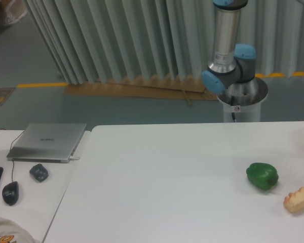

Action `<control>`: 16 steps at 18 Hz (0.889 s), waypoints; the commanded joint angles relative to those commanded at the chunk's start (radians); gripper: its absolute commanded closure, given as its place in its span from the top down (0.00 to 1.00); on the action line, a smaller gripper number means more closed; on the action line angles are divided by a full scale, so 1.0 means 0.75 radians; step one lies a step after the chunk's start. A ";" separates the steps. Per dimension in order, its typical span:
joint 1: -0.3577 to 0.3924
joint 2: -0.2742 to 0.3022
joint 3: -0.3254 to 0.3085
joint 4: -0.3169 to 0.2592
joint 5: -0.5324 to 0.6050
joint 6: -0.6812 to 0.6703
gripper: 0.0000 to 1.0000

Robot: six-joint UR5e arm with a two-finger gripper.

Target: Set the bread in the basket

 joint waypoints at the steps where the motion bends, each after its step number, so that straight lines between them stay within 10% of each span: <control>1: 0.000 0.000 0.000 0.002 0.000 0.000 1.00; 16: 0.004 -0.004 0.018 0.002 0.000 -0.002 1.00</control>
